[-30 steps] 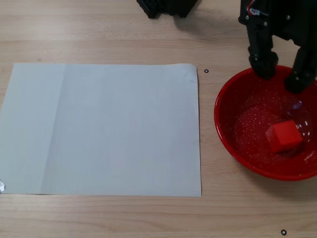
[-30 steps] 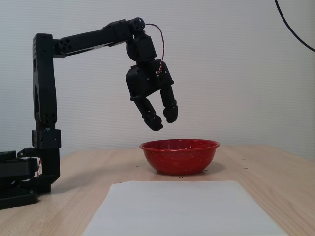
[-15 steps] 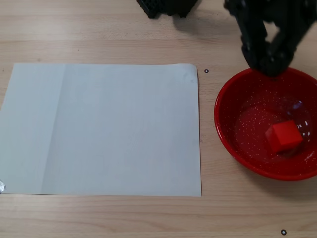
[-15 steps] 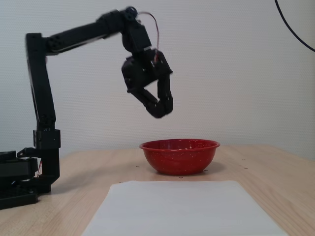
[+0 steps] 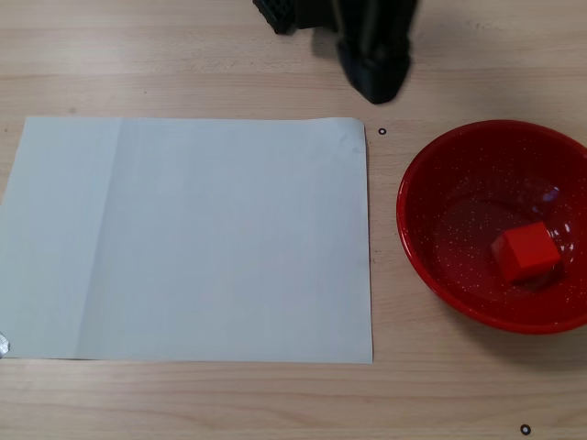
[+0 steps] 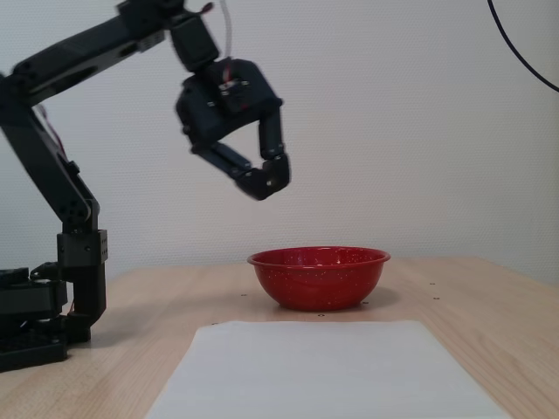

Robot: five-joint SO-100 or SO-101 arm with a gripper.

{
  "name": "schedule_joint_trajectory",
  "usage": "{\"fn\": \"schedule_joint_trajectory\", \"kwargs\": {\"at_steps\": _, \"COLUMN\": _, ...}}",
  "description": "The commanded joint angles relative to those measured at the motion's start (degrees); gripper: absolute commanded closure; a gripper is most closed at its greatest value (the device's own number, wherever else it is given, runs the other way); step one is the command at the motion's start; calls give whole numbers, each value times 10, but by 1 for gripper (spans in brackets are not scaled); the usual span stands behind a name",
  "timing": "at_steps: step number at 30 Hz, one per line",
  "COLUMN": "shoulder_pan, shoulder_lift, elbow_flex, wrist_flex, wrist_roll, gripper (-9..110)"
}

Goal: Grasp the red cube and put it in the red bowl.

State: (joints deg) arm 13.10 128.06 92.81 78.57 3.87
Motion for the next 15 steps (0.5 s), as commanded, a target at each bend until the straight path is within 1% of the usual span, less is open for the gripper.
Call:
{"fn": "schedule_joint_trajectory", "kwargs": {"at_steps": 1, "shoulder_pan": -20, "shoulder_lift": 87, "elbow_flex": 7, "wrist_flex": -27, "wrist_roll": 11, "gripper": 101}}
{"fn": "schedule_joint_trajectory", "kwargs": {"at_steps": 8, "shoulder_pan": -68, "shoulder_lift": 227, "elbow_flex": 165, "wrist_flex": -76, "wrist_roll": 3, "gripper": 101}}
{"fn": "schedule_joint_trajectory", "kwargs": {"at_steps": 12, "shoulder_pan": -85, "shoulder_lift": 296, "elbow_flex": 263, "wrist_flex": -127, "wrist_roll": -9, "gripper": 101}}
{"fn": "schedule_joint_trajectory", "kwargs": {"at_steps": 15, "shoulder_pan": -94, "shoulder_lift": 348, "elbow_flex": 351, "wrist_flex": -188, "wrist_roll": -17, "gripper": 101}}
